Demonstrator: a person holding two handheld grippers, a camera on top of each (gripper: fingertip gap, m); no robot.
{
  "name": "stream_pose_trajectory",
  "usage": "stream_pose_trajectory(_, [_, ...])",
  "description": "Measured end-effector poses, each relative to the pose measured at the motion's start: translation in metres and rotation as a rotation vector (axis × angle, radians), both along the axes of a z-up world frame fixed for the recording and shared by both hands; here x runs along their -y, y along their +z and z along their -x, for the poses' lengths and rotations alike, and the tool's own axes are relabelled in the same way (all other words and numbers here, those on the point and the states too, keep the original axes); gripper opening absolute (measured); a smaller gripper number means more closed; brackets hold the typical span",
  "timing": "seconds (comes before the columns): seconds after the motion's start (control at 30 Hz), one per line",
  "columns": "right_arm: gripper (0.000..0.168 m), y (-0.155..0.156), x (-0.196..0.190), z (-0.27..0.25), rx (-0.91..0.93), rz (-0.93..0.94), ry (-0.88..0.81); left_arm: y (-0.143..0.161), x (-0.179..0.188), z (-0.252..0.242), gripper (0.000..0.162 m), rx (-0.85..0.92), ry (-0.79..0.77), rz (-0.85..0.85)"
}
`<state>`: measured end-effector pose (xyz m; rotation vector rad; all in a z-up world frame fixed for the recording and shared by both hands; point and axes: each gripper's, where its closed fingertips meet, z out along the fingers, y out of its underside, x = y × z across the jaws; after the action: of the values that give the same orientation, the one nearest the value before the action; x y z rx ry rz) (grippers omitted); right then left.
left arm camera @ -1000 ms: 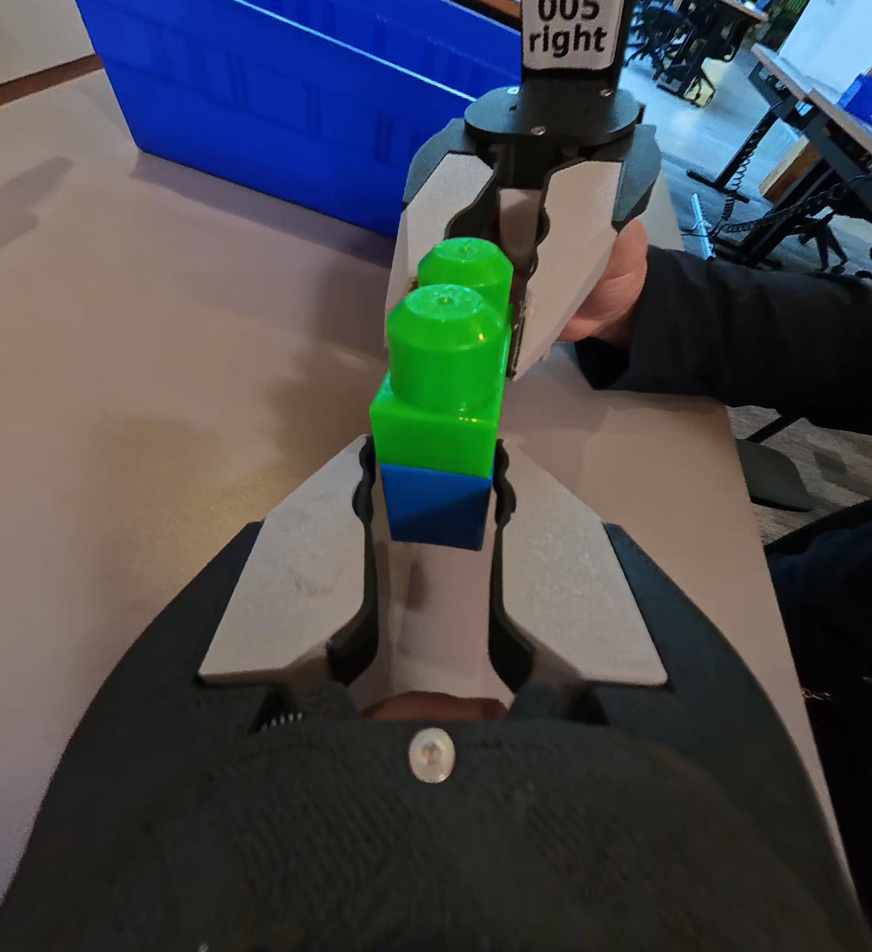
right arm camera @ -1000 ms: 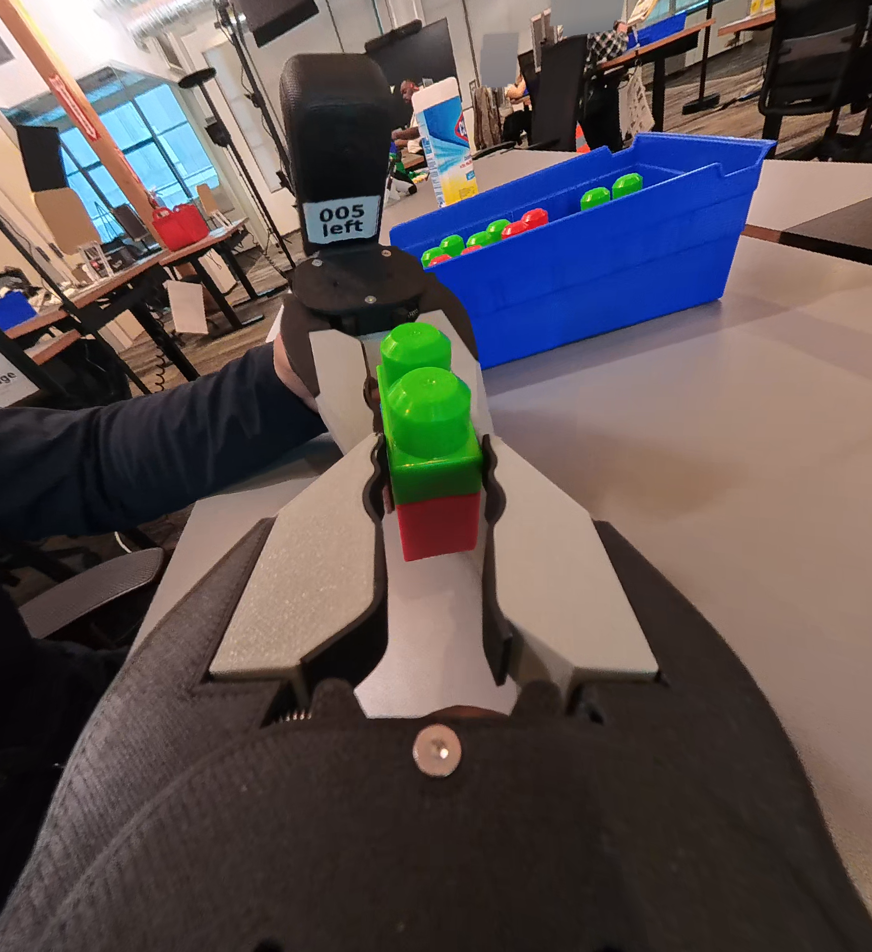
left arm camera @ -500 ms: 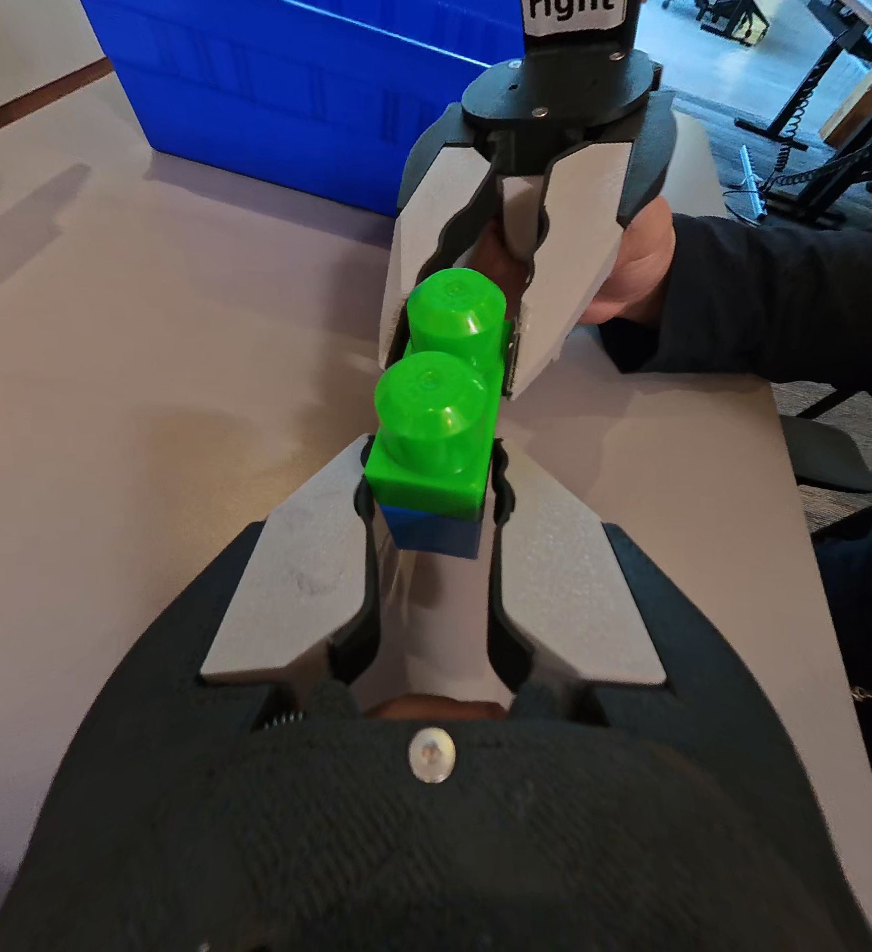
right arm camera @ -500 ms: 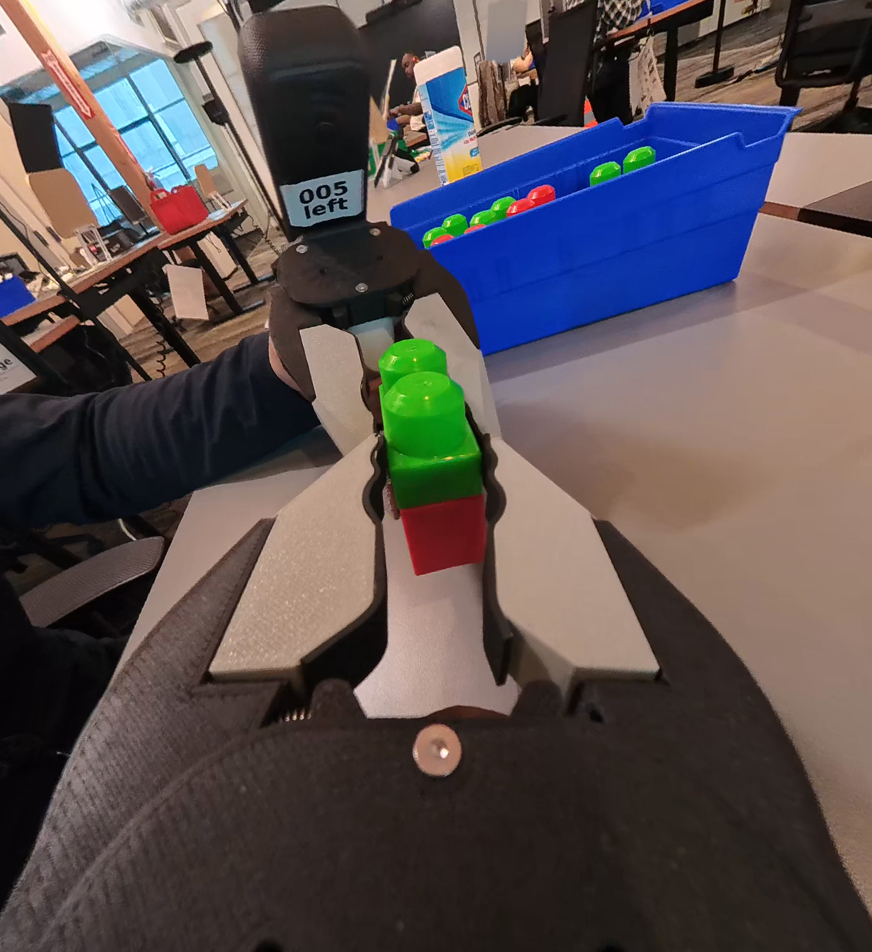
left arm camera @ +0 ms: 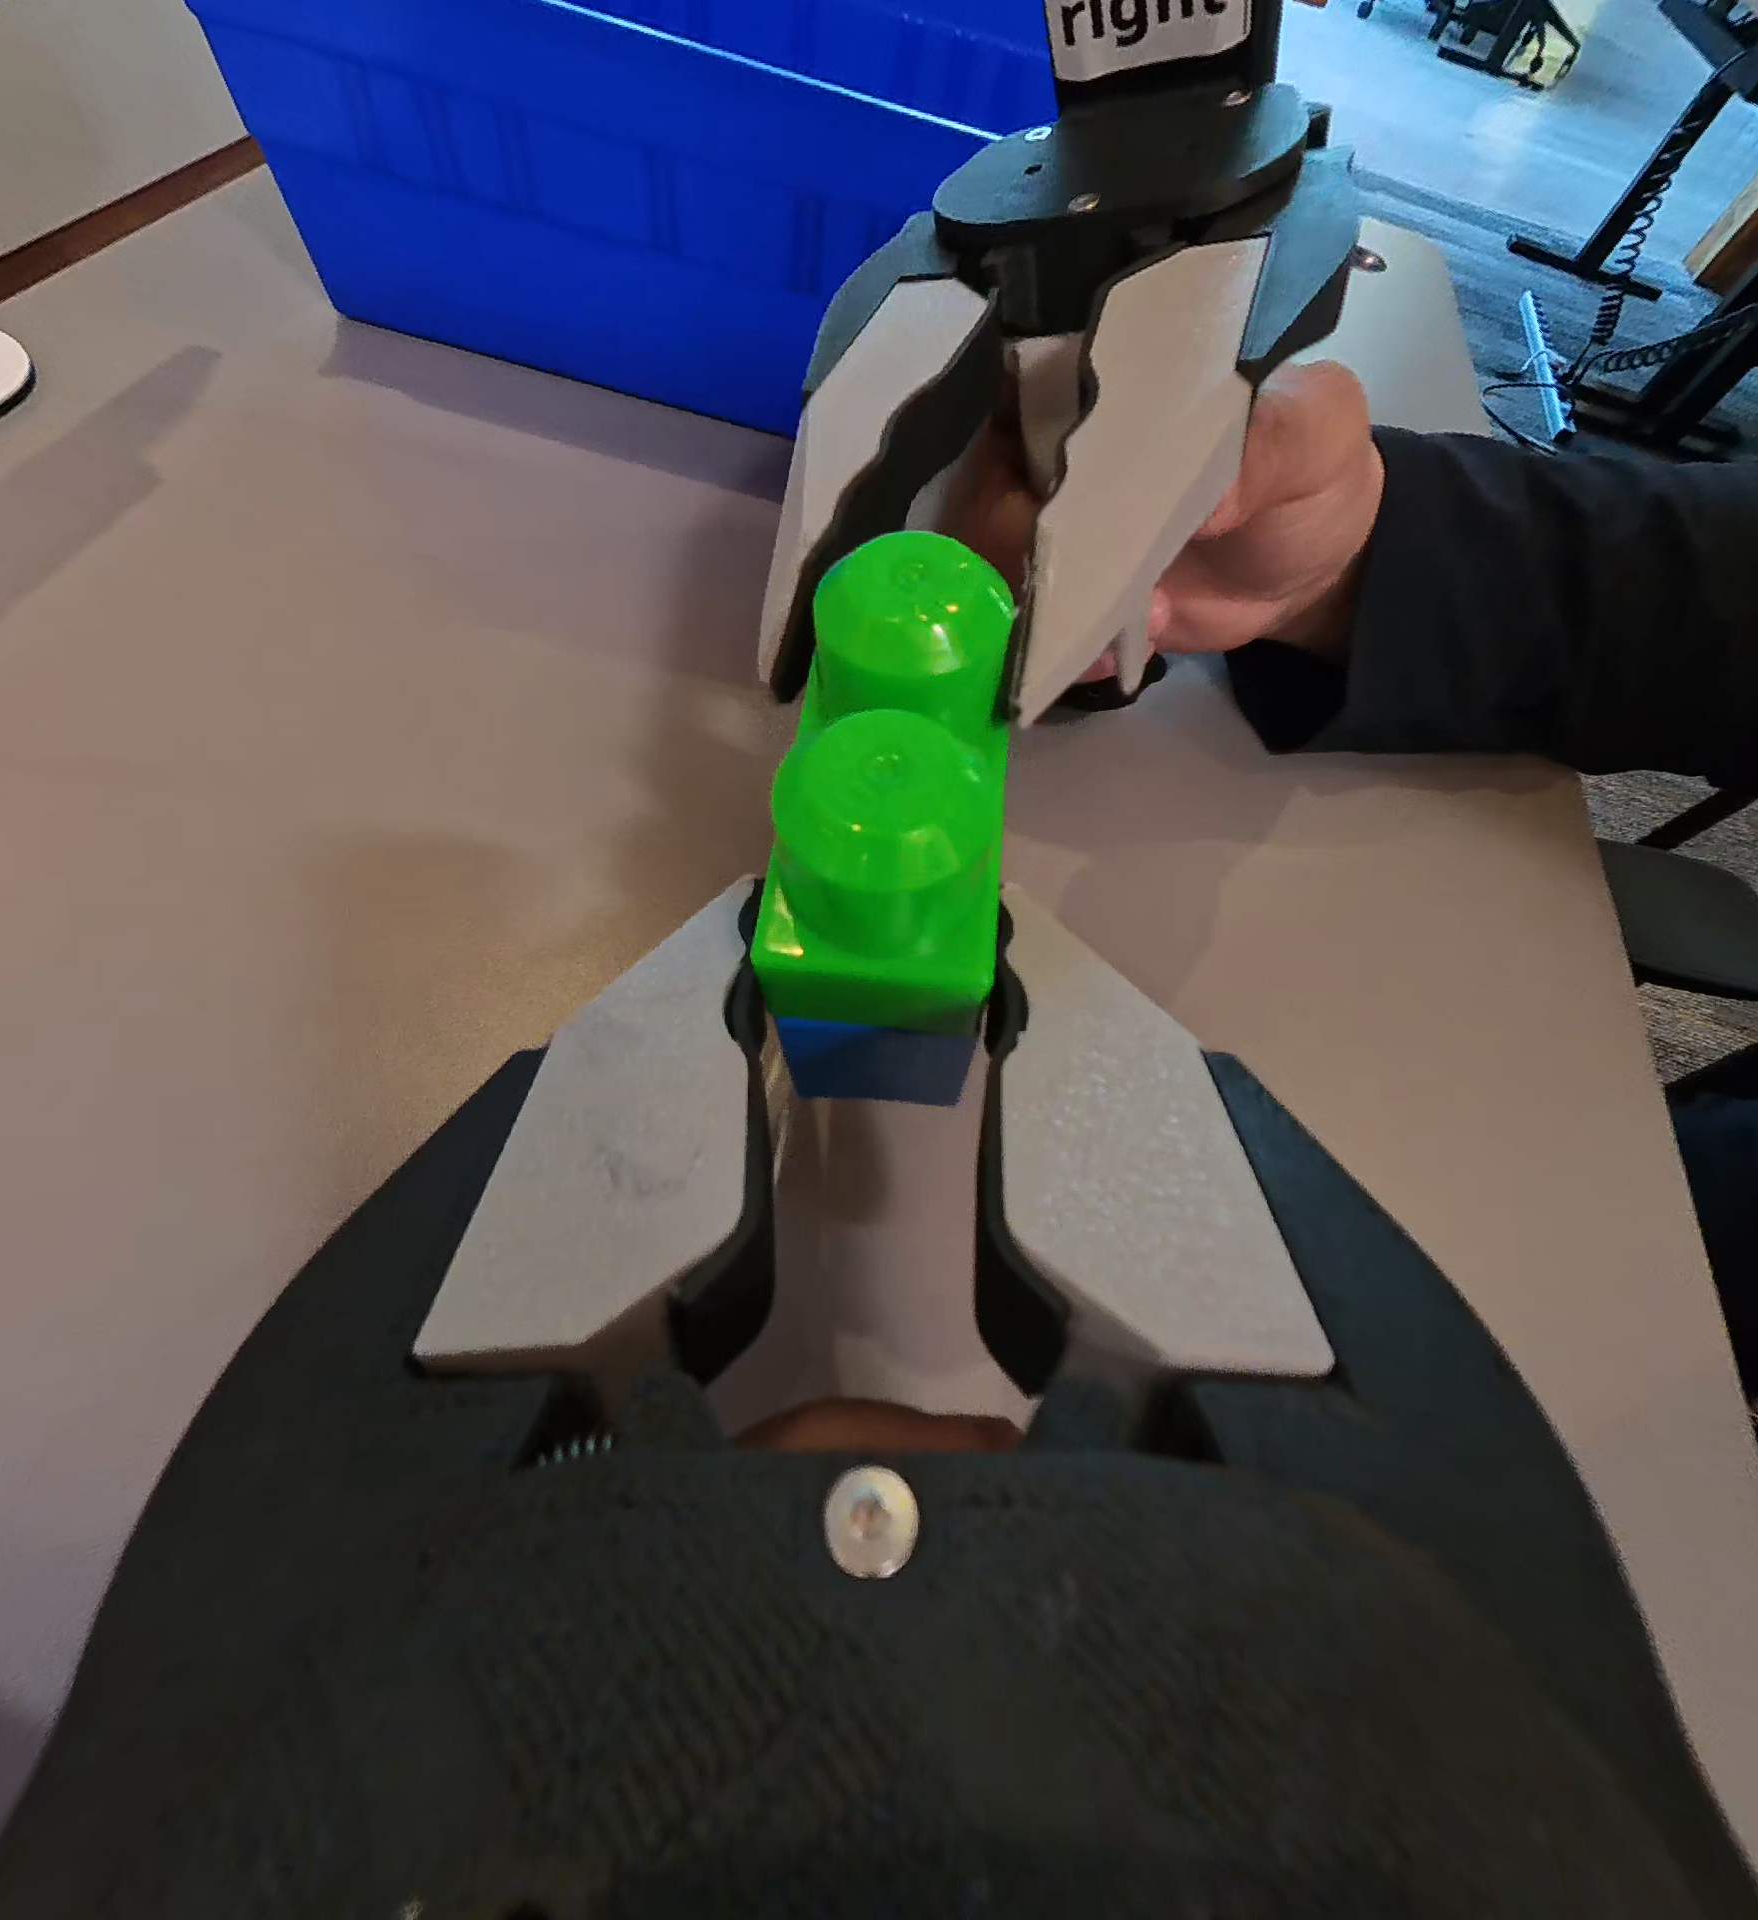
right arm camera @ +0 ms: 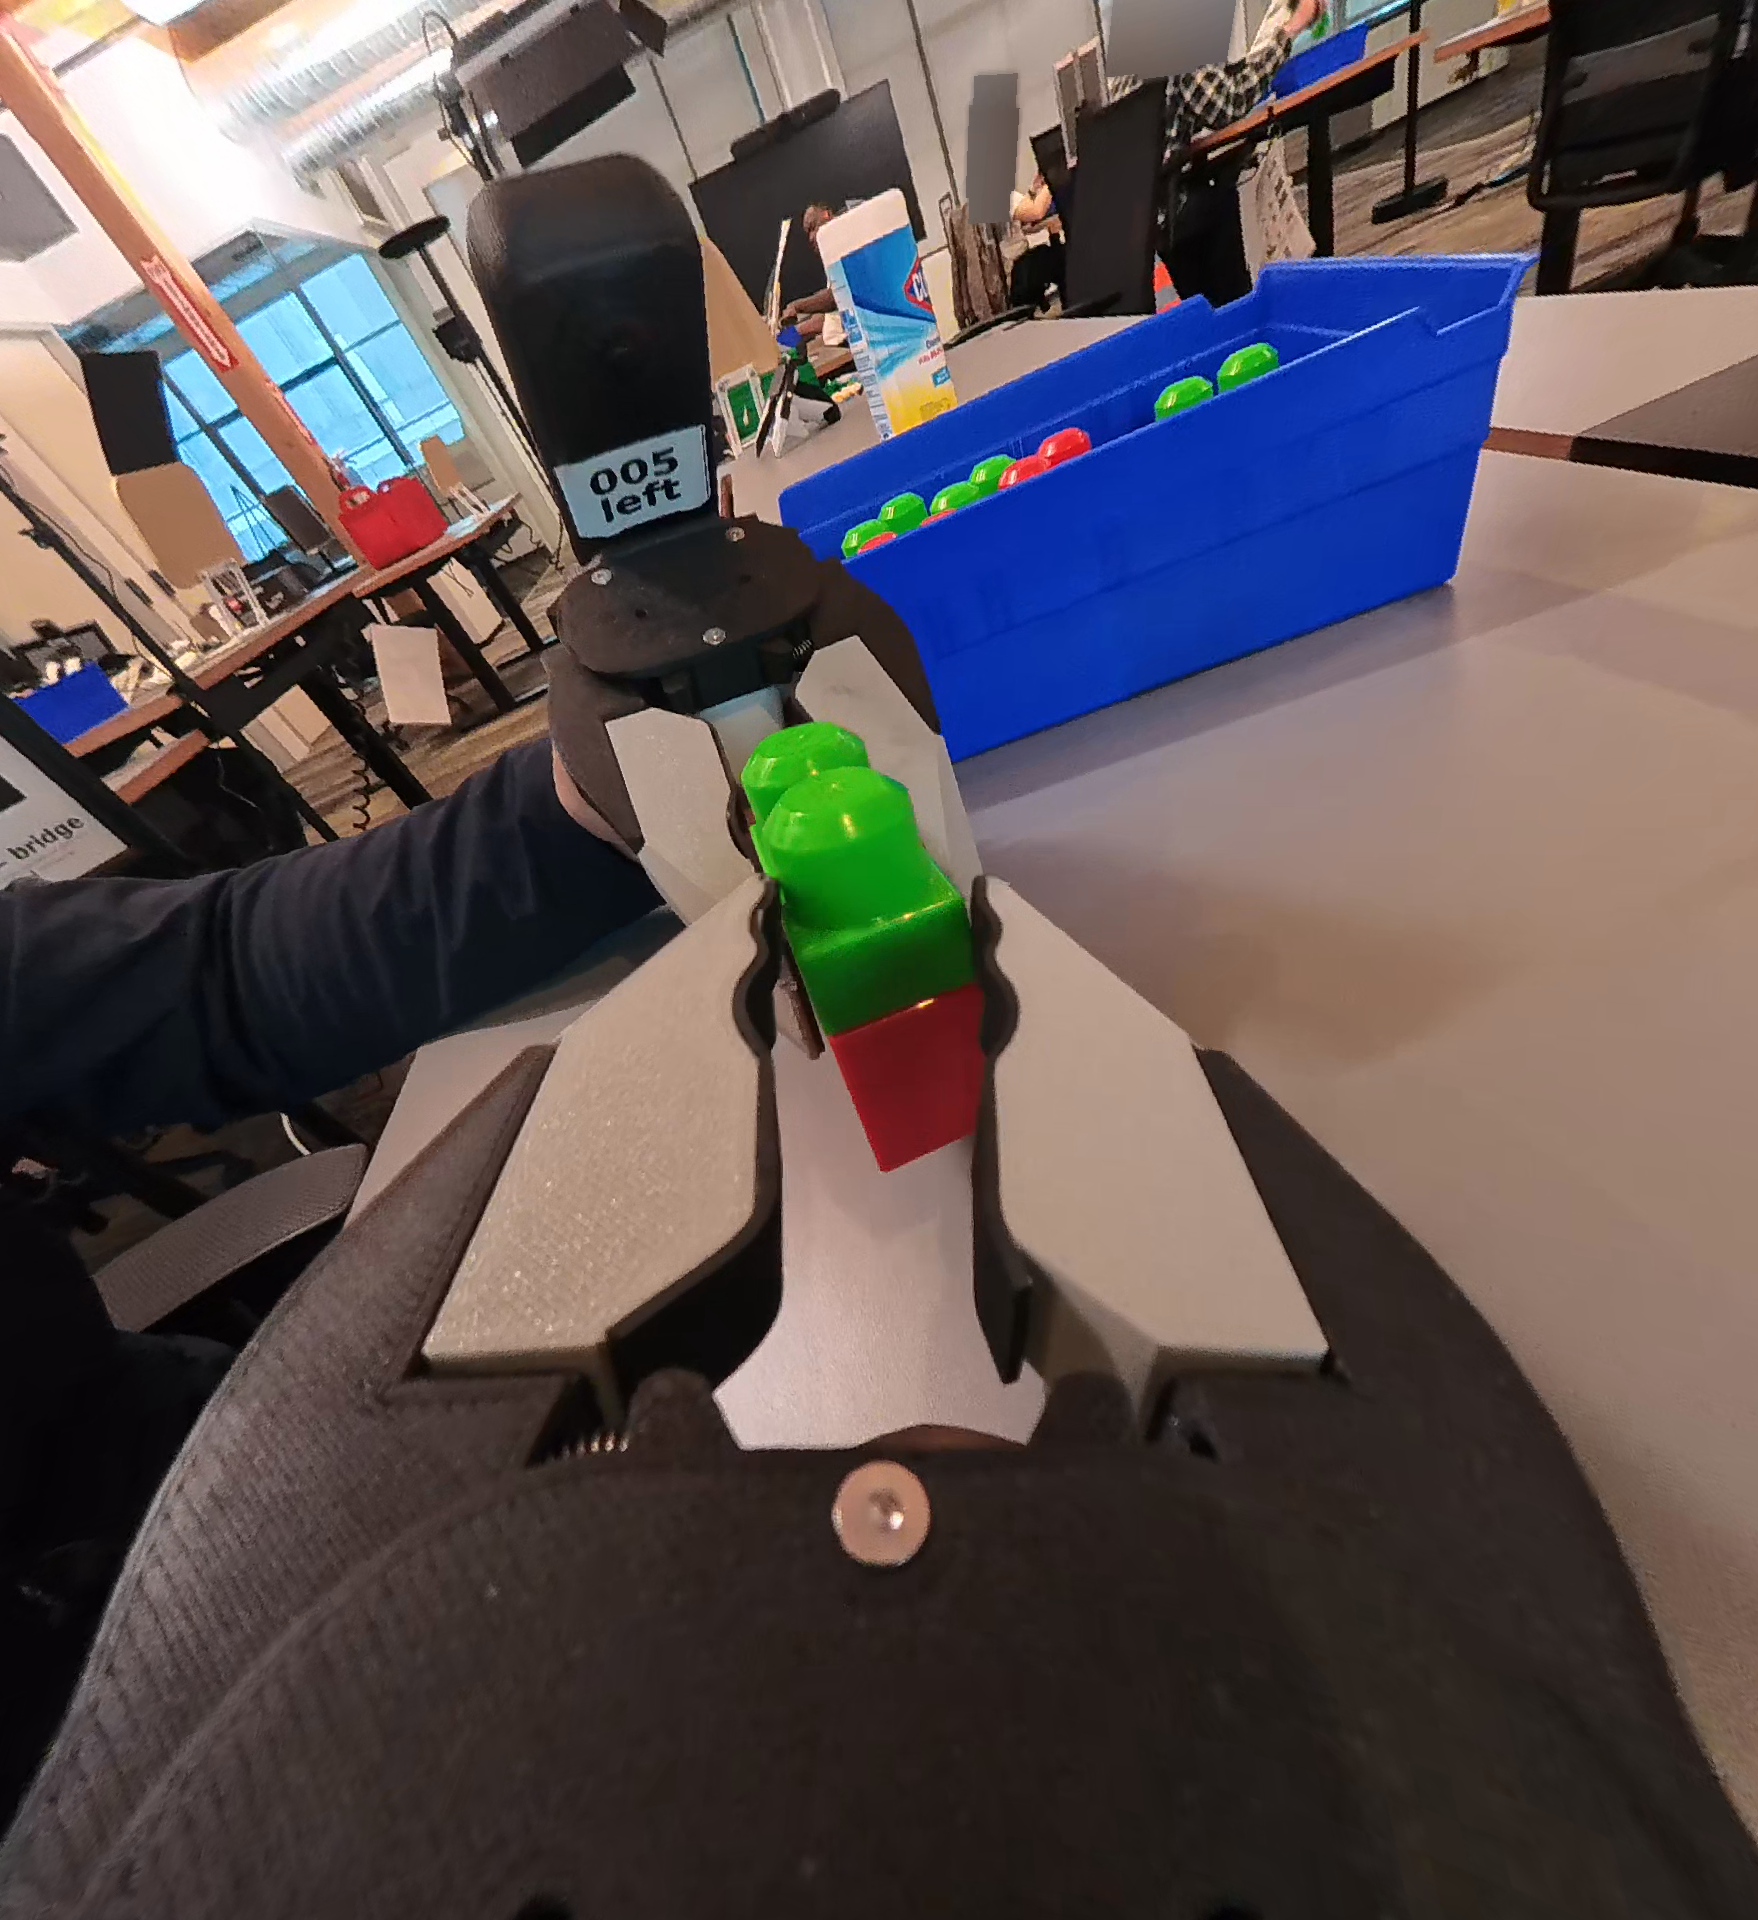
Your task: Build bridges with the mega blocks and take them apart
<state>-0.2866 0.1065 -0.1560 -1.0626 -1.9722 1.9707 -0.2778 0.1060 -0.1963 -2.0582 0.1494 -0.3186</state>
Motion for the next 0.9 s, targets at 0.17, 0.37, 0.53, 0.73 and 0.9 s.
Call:
stream_pose_trajectory(0.17, [0.033,0.002,0.000,-0.001,-0.003,0.016,0.003,0.000,0.000,-0.001,0.038,-0.005,-0.003,-0.001])
stream_pose_trajectory(0.37, [0.036,0.001,0.005,-0.003,0.021,0.046,0.044,-0.002,0.000,-0.006,0.038,-0.014,-0.028,0.008])
stream_pose_trajectory(0.53, [0.037,-0.003,0.012,-0.006,0.024,0.014,0.070,-0.004,0.001,-0.011,0.037,-0.022,-0.056,0.020])
stream_pose_trajectory(0.73, [0.036,-0.006,0.011,-0.006,0.005,-0.054,0.049,-0.006,0.000,-0.012,0.038,-0.014,-0.054,0.025])
stream_pose_trajectory(0.9, [0.035,-0.008,0.004,0.000,0.001,-0.085,-0.009,-0.008,-0.001,-0.003,0.038,0.010,-0.011,0.031])
